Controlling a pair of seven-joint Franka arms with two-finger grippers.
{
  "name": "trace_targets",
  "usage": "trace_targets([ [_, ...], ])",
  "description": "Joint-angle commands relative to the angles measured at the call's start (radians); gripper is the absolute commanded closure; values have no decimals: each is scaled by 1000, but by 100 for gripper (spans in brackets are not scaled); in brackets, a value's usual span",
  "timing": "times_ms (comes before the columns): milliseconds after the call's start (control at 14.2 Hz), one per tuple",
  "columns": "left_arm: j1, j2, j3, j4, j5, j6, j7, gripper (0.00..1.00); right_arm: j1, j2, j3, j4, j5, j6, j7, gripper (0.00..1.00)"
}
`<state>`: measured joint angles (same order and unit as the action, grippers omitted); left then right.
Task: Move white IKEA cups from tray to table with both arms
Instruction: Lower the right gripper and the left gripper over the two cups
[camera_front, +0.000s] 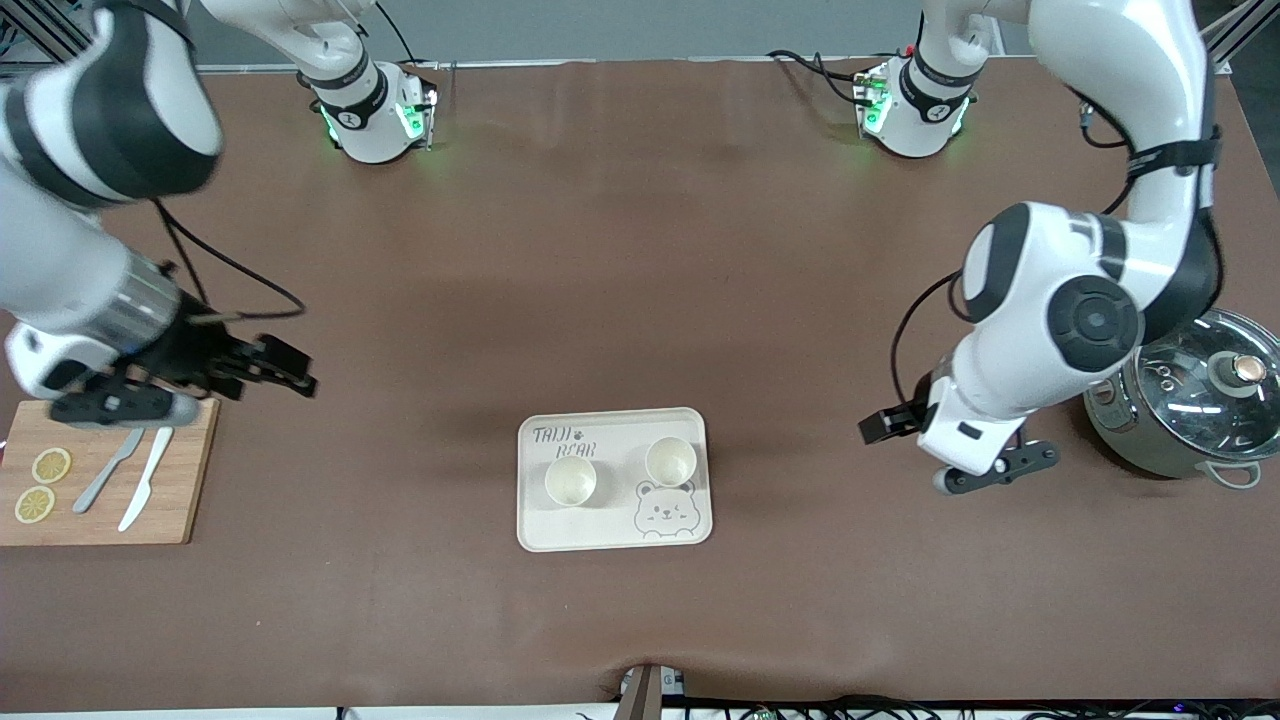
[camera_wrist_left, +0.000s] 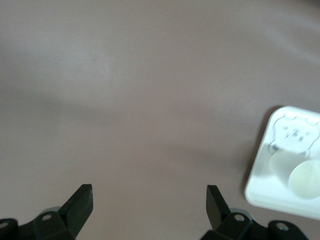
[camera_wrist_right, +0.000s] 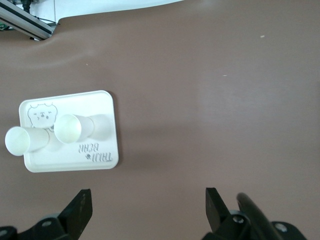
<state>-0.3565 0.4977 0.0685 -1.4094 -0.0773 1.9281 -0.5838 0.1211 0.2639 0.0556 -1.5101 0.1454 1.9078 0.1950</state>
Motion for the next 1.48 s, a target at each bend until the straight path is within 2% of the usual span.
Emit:
trace_targets([
  [0,-50,67,8,41,-22,95,-129,0,58,79,-10,34,11,62,87,0],
  [212,-120,152,10,99,-18,170,-272,0,129,161,-10,34,6,158,197,0],
  [565,-211,235,13,107,-18,336,-393,0,239,270,-13,34,-47,298,385,0],
  [989,-275,317,19,139,-15,387,-432,0,299,382,-16,34,-81,462,477,0],
  [1413,-317,373,20,141,-12,422,-435,0,313,469,-16,60,-96,545,508,0],
])
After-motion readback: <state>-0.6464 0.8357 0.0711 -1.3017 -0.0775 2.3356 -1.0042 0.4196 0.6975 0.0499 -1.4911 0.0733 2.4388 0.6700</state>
